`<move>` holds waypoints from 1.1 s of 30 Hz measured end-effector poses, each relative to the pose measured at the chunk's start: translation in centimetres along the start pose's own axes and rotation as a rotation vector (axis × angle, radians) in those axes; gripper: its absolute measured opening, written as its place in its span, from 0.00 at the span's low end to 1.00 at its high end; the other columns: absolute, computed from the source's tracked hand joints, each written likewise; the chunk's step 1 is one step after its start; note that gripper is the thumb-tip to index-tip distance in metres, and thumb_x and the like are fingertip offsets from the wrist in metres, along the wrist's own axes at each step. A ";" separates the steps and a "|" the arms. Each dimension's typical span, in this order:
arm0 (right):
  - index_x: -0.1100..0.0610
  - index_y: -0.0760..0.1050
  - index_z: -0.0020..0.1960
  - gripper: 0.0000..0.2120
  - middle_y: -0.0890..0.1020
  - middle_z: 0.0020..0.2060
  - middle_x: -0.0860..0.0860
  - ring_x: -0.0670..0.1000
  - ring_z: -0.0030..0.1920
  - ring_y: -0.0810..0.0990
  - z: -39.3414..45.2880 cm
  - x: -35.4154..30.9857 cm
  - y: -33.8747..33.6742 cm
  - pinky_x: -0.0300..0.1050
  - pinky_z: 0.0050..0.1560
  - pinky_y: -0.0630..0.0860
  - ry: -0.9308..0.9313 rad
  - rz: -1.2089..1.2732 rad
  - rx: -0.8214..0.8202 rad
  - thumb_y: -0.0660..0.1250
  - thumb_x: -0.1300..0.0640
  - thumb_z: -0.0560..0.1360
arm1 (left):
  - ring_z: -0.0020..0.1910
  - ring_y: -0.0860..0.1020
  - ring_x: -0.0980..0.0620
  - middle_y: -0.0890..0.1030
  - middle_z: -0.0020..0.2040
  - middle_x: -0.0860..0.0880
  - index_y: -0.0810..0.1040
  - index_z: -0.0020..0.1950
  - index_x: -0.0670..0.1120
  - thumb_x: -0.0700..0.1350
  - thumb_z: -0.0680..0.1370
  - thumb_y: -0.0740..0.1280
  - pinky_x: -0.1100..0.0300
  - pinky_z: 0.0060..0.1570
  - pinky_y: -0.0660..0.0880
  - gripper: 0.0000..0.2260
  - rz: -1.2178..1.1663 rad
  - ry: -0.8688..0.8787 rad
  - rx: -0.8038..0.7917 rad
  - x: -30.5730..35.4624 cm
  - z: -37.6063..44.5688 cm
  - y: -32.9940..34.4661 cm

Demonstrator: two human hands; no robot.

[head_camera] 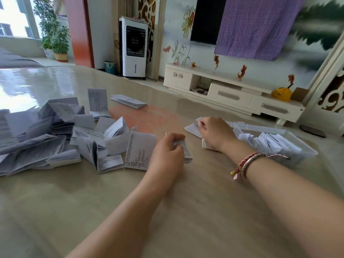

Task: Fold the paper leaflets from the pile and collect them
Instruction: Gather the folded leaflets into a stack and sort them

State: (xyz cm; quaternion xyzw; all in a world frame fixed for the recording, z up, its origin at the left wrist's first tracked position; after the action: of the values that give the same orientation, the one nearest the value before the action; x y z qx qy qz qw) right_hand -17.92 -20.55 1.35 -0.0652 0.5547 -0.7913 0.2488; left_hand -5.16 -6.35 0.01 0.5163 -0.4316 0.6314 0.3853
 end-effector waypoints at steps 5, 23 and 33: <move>0.59 0.78 0.45 0.14 0.80 0.35 0.56 0.59 0.38 0.78 -0.3 1.0 -1.9 0.52 0.40 0.76 -0.072 -0.062 0.092 0.56 0.56 0.82 | 0.39 0.77 0.55 0.79 0.45 0.53 0.78 0.59 0.50 0.34 0.76 0.55 0.61 0.42 0.75 0.19 -0.007 -0.004 0.002 0.1 -0.2 -0.1; 0.54 0.81 0.38 0.06 0.85 0.42 0.46 0.44 0.48 0.83 -8.7 -1.6 -6.7 0.38 0.51 0.76 0.024 0.715 0.218 0.74 0.63 0.70 | 0.36 0.76 0.55 0.78 0.43 0.49 0.79 0.55 0.47 0.43 0.82 0.58 0.62 0.35 0.76 0.10 -0.151 -0.082 -0.064 1.1 -1.3 0.1; 0.59 0.84 0.47 0.21 0.79 0.62 0.45 0.37 0.62 0.75 -11.8 -3.3 -4.9 0.36 0.64 0.71 0.045 1.041 -0.037 0.56 0.76 0.76 | 0.43 0.80 0.52 0.78 0.49 0.46 0.72 0.65 0.46 0.38 0.81 0.60 0.59 0.38 0.81 0.13 -0.384 -0.166 -0.197 1.4 -3.1 0.1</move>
State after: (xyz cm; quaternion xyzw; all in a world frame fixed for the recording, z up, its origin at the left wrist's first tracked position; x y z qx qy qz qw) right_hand -21.14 -7.79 1.98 0.2319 0.5325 -0.5541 0.5963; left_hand -6.51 -3.39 1.13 0.5992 -0.4152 0.4566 0.5099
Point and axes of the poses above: each hand's wrist, its own z-axis towards the middle knuckle, its own y-axis out of the palm, x = y × z, the point moved 1 cm from there along z, towards the middle knuckle
